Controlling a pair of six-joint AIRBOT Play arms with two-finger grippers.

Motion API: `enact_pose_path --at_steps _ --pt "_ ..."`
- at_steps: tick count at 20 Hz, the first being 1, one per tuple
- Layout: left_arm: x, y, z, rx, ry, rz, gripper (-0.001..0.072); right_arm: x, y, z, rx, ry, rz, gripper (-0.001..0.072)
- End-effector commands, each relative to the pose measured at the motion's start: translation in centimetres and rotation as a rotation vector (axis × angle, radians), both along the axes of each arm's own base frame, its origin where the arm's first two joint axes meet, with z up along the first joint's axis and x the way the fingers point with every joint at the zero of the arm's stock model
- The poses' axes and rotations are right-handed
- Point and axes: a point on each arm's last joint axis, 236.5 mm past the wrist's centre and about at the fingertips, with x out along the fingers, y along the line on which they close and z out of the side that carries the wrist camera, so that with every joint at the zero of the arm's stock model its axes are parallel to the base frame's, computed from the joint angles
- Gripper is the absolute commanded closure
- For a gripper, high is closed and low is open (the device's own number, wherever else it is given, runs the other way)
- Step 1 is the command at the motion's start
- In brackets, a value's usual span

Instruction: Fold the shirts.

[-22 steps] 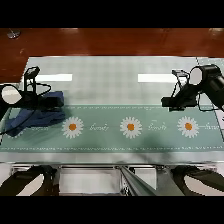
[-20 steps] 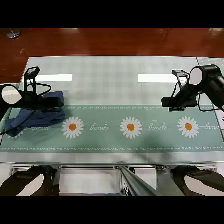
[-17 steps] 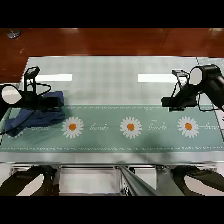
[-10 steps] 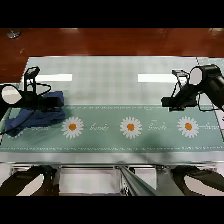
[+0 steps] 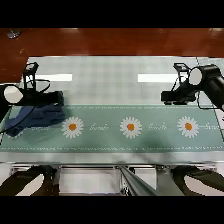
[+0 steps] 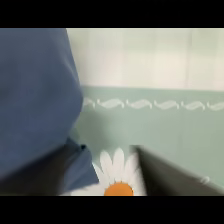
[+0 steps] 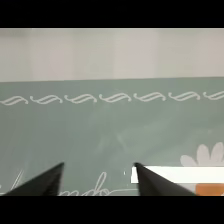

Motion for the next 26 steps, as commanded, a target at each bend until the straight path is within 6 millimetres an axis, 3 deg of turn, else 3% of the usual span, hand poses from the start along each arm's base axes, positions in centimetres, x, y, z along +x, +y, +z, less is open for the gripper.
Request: enact_pose_path --at_steps 1,4,6,8,11,13,14,15,16,18,20,23,26 --pt "1.8 3.9 0.9 0.209 -0.076 -0.045 0.0004 0.6 -1.7 0.1 -0.073 -0.024 -0.009 0.009" --pt "0.3 11.9 1.5 0.441 0.003 0.067 0.0006 -0.9 -2.5 0.0 -0.112 0.042 0.014 0.009" --pt "-1.5 15.0 -0.1 0.382 0.062 0.212 0.0006 -1.0 -2.0 -0.1 -0.092 0.047 0.019 0.009" --pt "-2.8 15.5 -3.3 0.237 0.112 0.346 0.0006 -0.6 -1.2 -0.1 -0.053 0.028 0.014 0.0091" --pt "-3.2 13.0 -7.5 0.061 0.182 0.366 0.0006 0.0 0.5 -0.1 0.017 0.0 0.004 0.0091" --pt "-3.0 11.3 -9.1 0.004 0.226 0.314 0.0012 0.1 1.2 -0.1 0.047 -0.003 -0.001 0.0091" --pt "-3.1 10.6 -9.6 -0.021 0.252 0.286 0.013 0.0 1.2 -0.1 0.048 0.003 -0.001 0.0091" --pt "-3.3 10.1 -9.6 -0.03 0.274 0.254 0.0465 -0.3 1.1 0.0 0.043 0.014 0.005 0.0091" --pt "-3.3 9.9 -9.1 -0.033 0.282 0.226 0.0678 -0.6 0.8 0.3 0.033 0.016 0.011 0.0091" --pt "-2.1 8.9 -6.3 -0.058 0.26 0.134 0.0678 -0.4 0.4 1.9 0.02 -0.036 0.015 0.0091" --pt "0.6 7.3 -0.8 -0.11 0.141 0.053 0.0678 -0.1 0.0 4.8 0.017 -0.136 0.018 0.0091" --pt "4.4 5.1 11.5 -0.197 -0.18 0.037 0.0678 -0.7 -0.6 9.7 0.014 -0.283 0.019 0.0091" --pt "4.5 3.0 24.3 -0.226 -0.485 -0.025 0.0678 -2.1 -1.1 14.4 0.018 -0.423 0.017 0.0091"
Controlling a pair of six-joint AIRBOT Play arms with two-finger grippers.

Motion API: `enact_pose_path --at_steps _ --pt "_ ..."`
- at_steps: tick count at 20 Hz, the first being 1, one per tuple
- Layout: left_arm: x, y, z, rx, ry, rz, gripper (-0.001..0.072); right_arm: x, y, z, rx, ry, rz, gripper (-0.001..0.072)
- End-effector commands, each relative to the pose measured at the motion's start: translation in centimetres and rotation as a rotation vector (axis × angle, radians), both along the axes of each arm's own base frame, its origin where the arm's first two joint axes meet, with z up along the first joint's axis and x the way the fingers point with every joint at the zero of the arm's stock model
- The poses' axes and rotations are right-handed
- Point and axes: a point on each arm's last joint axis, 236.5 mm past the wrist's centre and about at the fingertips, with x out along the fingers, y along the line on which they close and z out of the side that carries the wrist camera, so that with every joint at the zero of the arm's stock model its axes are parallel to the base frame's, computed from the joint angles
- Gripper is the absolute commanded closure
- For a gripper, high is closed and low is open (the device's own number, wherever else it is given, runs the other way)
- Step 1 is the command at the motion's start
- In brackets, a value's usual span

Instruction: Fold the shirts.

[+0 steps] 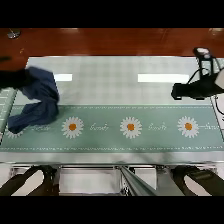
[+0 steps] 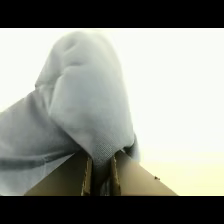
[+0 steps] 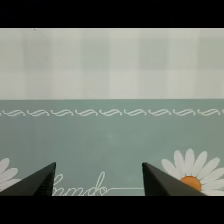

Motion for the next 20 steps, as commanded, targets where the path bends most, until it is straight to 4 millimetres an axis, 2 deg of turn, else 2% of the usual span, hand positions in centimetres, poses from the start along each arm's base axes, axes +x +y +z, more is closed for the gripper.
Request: enact_pose_path --at_steps 1,3,6,8,10,11,13,15,17,19,20 --pt "-0.8 -3.7 15.1 -0.042 -0.364 -0.092 0.0678 -1.5 -0.9 5.6 -0.007 -0.177 -0.005 0.0091" --pt "-2.8 -5.5 22.9 -0.014 -0.543 -0.137 0.0678 -2.3 -1.6 7.9 -0.016 -0.257 -0.012 0.0091" --pt "-6.6 -8.8 31.6 -0.027 -0.739 -0.204 0.0678 -3.6 -1.3 10.0 0.017 -0.321 -0.015 0.0091" --pt "-9.3 -10.9 36.1 -0.044 -0.86 -0.255 0.0678 -4.2 -0.9 10.8 0.042 -0.346 -0.012 0.0091" --pt "-11.2 -12.6 39.3 -0.077 -0.963 -0.296 0.0678 -4.7 -0.6 11.2 0.061 -0.357 -0.007 0.0091" --pt "-11.7 -13.5 40.2 -0.125 -0.989 -0.313 0.0678 -4.8 -0.4 11.3 0.071 -0.361 -0.005 0.0091" --pt "-12.1 -16.3 39.9 -0.214 -0.96 -0.394 0.0678 -4.9 -0.1 11.4 0.086 -0.363 0.0 0.0091" --pt "-11.8 -19.8 37.4 -0.269 -0.867 -0.499 0.0678 -4.9 0.1 11.5 0.095 -0.364 0.002 0.0091" --pt "-11.2 -23.5 32.6 -0.314 -0.728 -0.591 0.0678 -4.9 0.1 11.4 0.096 -0.362 0.003 0.0091" --pt "-11.4 -26.9 25.9 -0.33 -0.554 -0.672 0.0678 -4.9 0.1 11.4 0.095 -0.362 0.003 0.0091" --pt "-11.5 -27.8 22.4 -0.303 -0.489 -0.701 0.0678 -4.9 0.1 11.4 0.095 -0.36 0.002 0.0091"
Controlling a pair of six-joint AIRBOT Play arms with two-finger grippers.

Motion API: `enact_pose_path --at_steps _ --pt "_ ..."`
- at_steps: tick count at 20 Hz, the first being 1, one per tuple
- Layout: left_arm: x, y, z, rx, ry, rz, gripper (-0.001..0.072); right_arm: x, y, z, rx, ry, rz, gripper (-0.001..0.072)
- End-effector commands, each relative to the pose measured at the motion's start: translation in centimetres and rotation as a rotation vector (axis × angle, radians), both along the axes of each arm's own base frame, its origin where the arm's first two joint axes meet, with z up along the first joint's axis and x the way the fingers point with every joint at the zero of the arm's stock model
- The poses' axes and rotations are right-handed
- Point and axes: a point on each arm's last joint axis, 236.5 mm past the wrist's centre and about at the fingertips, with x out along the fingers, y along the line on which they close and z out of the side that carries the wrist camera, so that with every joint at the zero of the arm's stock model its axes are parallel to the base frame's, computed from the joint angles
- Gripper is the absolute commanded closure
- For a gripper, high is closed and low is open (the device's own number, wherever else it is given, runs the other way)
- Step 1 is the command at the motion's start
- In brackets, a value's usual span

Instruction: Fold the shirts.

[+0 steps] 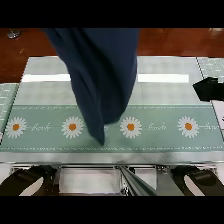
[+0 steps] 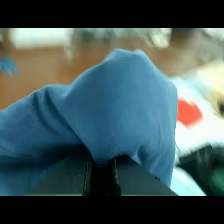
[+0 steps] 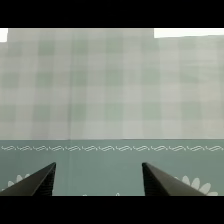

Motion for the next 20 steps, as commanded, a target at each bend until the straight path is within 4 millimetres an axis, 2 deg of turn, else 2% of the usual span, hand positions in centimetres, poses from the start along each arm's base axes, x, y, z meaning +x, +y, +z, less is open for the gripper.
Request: enact_pose_path --at_steps 1,3,7,10,13,14,15,16,17,18,20 --pt "-1.0 -4.2 -10.8 0.115 0.2 -0.116 0.0678 -0.1 0.1 0.0 0.005 0.005 0.002 0.0091" --pt "-1.1 -3.6 -17.0 0.168 0.308 -0.094 0.0678 -0.6 0.0 -0.6 -0.001 0.034 0.002 0.0091" --pt "-1.8 0.9 -29.1 0.29 0.541 0.026 0.0678 -1.6 -0.1 -2.0 -0.01 0.099 0.004 0.0091" --pt "-3.1 4.5 -37.4 0.36 0.715 0.103 0.0677 -2.0 0.7 -5.7 0.011 0.183 0.021 0.0091" --pt "-4.6 7.5 -43.4 0.377 0.874 0.177 0.0677 -3.2 3.7 -10.8 0.129 0.297 0.068 0.0091" --pt "-4.8 8.4 -44.6 0.37 0.906 0.206 0.0665 -3.5 4.8 -12.3 0.173 0.317 0.089 0.009" --pt "-5.0 9.1 -45.4 0.363 0.933 0.231 0.0475 -3.4 5.9 -13.5 0.219 0.326 0.104 0.009" --pt "-4.7 9.7 -45.4 0.355 0.941 0.25 0.0068 -3.2 6.6 -14.6 0.26 0.334 0.101 0.009" --pt "-4.1 10.5 -44.9 0.35 0.934 0.277 0.0008 -2.8 7.0 -15.2 0.282 0.343 0.093 0.009" --pt "-3.1 11.8 -43.9 0.354 0.916 0.312 0.0008 -2.1 6.6 -15.4 0.271 0.345 0.08 0.009" --pt "-1.5 14.8 -41.0 0.345 0.895 0.388 0.0009 -0.5 4.0 -14.0 0.253 0.33 0.027 0.009"
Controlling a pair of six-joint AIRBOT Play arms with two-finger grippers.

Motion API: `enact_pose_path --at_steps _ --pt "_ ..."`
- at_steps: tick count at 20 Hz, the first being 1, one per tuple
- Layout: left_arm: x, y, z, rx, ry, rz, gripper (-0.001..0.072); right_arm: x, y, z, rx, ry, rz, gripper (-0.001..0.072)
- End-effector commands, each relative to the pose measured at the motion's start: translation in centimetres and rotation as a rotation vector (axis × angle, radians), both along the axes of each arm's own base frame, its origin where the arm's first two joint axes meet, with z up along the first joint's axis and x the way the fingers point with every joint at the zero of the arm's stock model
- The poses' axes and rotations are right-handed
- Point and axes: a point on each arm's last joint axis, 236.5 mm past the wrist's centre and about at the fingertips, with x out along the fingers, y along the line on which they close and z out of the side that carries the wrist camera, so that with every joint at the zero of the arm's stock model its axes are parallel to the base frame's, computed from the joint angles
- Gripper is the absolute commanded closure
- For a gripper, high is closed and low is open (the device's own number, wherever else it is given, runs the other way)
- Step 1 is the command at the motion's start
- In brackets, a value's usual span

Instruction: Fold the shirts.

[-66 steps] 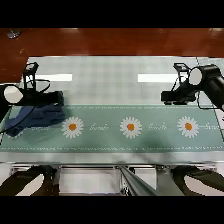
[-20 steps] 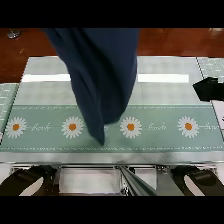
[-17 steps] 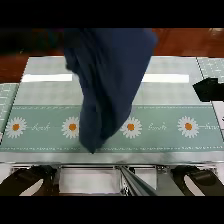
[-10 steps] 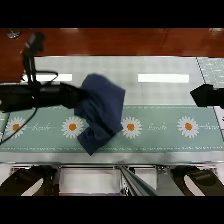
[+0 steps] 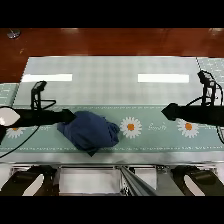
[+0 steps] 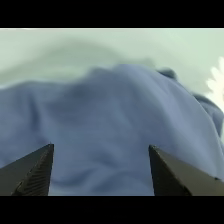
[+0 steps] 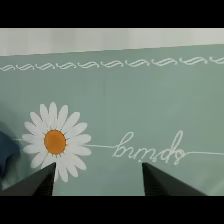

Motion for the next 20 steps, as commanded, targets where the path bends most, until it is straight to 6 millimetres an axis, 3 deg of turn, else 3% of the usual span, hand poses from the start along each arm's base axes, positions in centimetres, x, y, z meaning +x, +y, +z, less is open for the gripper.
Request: enact_pose_path --at_steps 1,2,3,5,6,7,9,13,17,18,19,20 --pt "1.3 5.2 2.8 0.048 0.001 0.115 0.0009 2.0 -3.2 0.8 0.004 -0.009 -0.078 0.0091" --pt "0.8 6.5 3.4 0.045 0.028 0.148 0.0009 1.9 -5.7 0.9 -0.011 0.007 -0.14 0.009" --pt "-1.2 6.9 2.7 0.022 0.112 0.161 0.0009 0.7 -7.8 0.1 -0.013 0.067 -0.197 0.0091" --pt "-5.7 5.9 -1.4 -0.034 0.295 0.194 0.001 -2.6 -9.1 -3.5 0.021 0.21 -0.258 0.0091" --pt "-7.3 5.6 -3.9 -0.04 0.357 0.204 0.001 -3.6 -8.2 -5.4 0.064 0.249 -0.264 0.0091" --pt "-8.9 5.2 -6.0 -0.055 0.421 0.215 0.001 -4.6 -6.0 -7.2 0.136 0.278 -0.234 0.0091" --pt "-10.1 3.2 -8.3 -0.149 0.469 0.247 0.001 -6.3 -1.2 -9.5 0.274 0.327 -0.145 0.0091" --pt "-5.2 1.7 -6.9 -0.306 0.327 0.37 0.0012 -6.7 3.5 -10.9 0.297 0.306 -0.048 0.0091" --pt "-5.6 1.7 -9.3 -0.271 0.383 0.324 0.002 -5.7 7.2 -11.4 0.342 0.292 -0.012 0.0091" --pt "-5.5 1.7 -9.6 -0.27 0.383 0.309 0.0161 -5.7 8.4 -11.7 0.373 0.315 -0.003 0.0091" --pt "-5.4 1.6 -9.9 -0.272 0.382 0.301 0.0536 -5.8 9.7 -11.9 0.4 0.329 0.023 0.0091" --pt "-5.0 1.5 -9.9 -0.28 0.36 0.282 0.0678 -5.8 10.8 -12.2 0.424 0.349 0.041 0.0091"
